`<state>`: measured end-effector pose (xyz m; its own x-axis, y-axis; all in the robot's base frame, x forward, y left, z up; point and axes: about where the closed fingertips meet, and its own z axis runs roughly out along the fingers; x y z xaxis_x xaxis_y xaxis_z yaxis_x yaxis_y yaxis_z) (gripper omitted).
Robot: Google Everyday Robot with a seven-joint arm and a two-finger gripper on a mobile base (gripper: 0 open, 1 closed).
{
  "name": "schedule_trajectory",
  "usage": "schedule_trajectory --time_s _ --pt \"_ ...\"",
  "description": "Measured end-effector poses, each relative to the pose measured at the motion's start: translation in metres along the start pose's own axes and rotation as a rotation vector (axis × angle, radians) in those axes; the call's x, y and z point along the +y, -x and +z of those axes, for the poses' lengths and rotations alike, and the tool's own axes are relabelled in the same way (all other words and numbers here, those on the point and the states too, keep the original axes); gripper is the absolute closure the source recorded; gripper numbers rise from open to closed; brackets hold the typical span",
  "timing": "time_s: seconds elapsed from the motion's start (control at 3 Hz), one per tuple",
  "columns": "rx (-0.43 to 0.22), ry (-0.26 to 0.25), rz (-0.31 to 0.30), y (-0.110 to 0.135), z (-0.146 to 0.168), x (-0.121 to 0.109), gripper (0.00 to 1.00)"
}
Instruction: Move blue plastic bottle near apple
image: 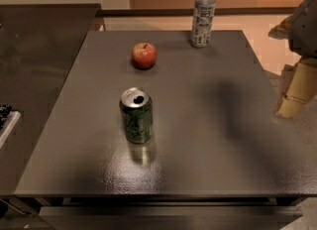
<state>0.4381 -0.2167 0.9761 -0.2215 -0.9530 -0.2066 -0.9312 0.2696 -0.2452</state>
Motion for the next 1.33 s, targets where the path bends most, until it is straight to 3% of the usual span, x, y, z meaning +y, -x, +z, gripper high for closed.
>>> schedule_trajectory --time_s 0.67,1.33 --pt "-0.018 -0.002 0.007 0.000 0.000 -0.004 0.00" --pt "-0.113 0.000 0.059 0.005 0.023 -0.044 0.00"
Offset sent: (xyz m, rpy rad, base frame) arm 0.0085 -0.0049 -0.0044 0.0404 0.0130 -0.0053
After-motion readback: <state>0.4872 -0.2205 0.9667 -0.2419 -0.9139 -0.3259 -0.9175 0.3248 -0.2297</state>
